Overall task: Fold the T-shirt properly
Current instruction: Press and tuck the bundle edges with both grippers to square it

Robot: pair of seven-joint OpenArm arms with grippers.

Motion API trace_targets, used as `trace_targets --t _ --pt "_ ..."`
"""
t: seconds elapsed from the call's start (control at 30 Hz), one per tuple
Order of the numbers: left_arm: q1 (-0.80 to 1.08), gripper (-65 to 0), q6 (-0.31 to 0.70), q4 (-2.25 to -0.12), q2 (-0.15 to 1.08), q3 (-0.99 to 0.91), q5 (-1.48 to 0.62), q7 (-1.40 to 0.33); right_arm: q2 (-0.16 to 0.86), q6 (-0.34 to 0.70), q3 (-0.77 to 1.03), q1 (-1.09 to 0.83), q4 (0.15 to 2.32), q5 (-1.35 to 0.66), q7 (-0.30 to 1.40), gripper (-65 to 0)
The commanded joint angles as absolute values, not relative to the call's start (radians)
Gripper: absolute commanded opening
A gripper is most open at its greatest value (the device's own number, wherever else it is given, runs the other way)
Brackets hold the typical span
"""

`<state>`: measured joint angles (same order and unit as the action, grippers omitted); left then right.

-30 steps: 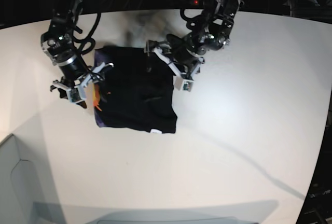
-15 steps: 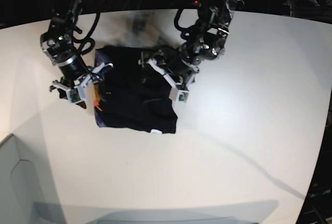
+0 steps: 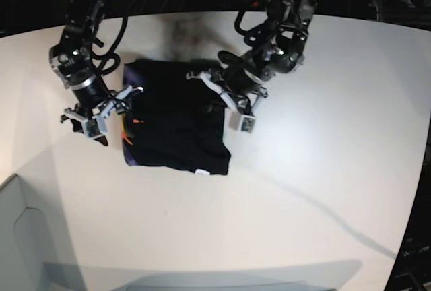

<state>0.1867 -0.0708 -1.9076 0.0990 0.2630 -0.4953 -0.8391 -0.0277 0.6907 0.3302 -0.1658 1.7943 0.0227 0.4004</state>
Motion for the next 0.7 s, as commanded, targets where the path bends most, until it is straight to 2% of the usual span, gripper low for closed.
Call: trace_targets --t 0.0,0.07,0.3,0.6,0.67 --pt "0.191 -65.0 -0.062 -1.94 0.111 0.265 -0.506 -0.831 -0.022 0.698 0.331 -0.157 1.813 0.005 0.372 -25.4" --pt "0.214 -63.4 -0.062 -1.948 0.145 0.262 -0.512 -0.831 -0.022 0.698 0.331 -0.157 1.813 0.005 0.372 -25.4" --pt "0.295 -65.0 -0.062 -1.956 0.213 0.26 -0.512 -0.831 -0.025 0.698 0.325 -0.156 1.813 0.005 0.372 -25.4" --pt "0.329 -64.9 -0.062 -1.956 0.257 0.26 -0.513 -0.831 -0.027 0.698 0.323 -0.157 1.813 0.004 0.372 -25.3" --pt "0.332 -62.9 -0.062 -1.956 0.257 0.26 -0.515 -0.831 -0.028 0.698 0.323 -0.157 1.813 0.004 0.372 -25.3"
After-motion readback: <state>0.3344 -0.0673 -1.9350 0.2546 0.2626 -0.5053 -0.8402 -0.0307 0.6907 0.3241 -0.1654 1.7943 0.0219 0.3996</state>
